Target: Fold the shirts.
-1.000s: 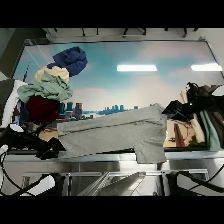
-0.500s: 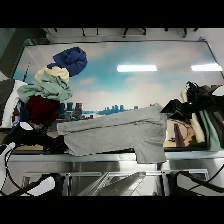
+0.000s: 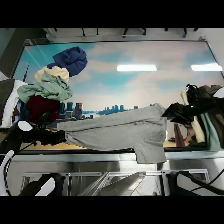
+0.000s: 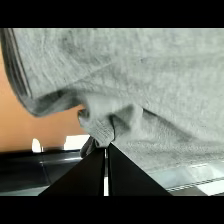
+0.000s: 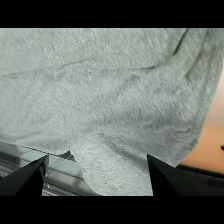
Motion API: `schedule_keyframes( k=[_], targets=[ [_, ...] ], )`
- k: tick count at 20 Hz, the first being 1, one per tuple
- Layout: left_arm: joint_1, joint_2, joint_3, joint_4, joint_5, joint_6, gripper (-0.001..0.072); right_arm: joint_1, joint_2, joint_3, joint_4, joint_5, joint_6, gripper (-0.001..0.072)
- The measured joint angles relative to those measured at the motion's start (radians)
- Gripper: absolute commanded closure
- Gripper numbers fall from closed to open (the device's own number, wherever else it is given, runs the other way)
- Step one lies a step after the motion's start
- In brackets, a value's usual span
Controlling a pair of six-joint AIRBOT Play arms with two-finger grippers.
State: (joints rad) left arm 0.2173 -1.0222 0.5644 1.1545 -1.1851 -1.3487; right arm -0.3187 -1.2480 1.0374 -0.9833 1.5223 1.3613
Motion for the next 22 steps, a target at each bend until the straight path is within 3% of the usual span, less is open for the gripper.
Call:
schedule_keyframes(
  k=[11, 22],
  targets=[
    [-0.004, 0.332, 0.0, 0.004, -0.225, -0.11, 0.0696, -0.07, 0.144, -0.256, -0.084, -0.024, -0.009, 0.0012],
    [-0.004, 0.385, 0.0, 0.006, -0.327, -0.152, 0.0696, -0.072, 0.12, -0.504, -0.134, -0.166, -0.071, 0.0012]
  ],
)
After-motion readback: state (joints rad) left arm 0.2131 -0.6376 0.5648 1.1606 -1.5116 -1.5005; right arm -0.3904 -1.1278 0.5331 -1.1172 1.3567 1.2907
